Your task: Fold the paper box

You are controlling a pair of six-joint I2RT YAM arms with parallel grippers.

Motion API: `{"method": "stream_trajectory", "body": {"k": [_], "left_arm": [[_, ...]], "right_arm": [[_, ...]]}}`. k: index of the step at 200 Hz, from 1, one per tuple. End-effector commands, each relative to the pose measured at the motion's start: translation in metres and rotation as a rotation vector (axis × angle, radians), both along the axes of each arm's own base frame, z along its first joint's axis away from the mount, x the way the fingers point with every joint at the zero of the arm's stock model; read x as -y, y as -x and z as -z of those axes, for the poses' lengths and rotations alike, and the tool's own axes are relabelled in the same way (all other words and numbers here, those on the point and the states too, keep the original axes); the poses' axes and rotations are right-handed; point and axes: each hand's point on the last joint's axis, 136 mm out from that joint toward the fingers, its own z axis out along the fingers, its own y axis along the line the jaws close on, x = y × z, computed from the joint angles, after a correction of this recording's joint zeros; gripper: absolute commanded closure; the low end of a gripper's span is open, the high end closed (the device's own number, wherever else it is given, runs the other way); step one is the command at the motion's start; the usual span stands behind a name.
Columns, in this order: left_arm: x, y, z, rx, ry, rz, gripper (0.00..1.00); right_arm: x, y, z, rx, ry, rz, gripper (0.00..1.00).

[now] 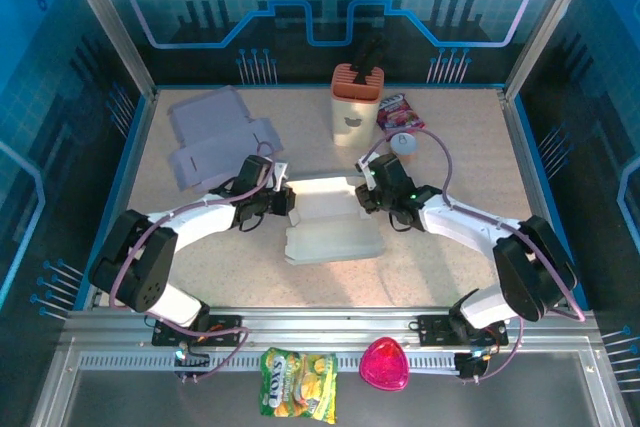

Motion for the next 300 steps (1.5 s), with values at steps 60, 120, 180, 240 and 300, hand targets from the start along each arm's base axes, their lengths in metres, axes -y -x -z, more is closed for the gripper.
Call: {"method": "stream_trajectory", "body": {"k": [60,120,180,240,300], "left_arm": [[0.004,-0.016,-0.003,0.03,-0.031,-0.032,1.0],[-0.003,-0.019,0.013,-0.005,-0.078,-0.054,1.0],[-0.012,-0.023,0.027,-0.065,-0.066,-0.091,1.0],[-0.008,-0.023,0.027,-0.072,-0.049,-0.058,1.0],[-0.005,-0.022,0.024,-0.065,-0.053,-0.04,1.0]], "right_arm": [[-0.014,0.012,0.03,-0.094,-0.055,-0.029,0.74],[-0.008,0.019,0.025,-0.15,-0.233,-0.061,0.68],[-0.002,0.026,0.014,-0.193,-0.398,-0.061,0.66],[-0.002,0.014,0.014,-0.184,-0.383,-0.052,0.7],[-0.008,0.0,0.025,-0.161,-0.267,-0.013,0.72]]}}
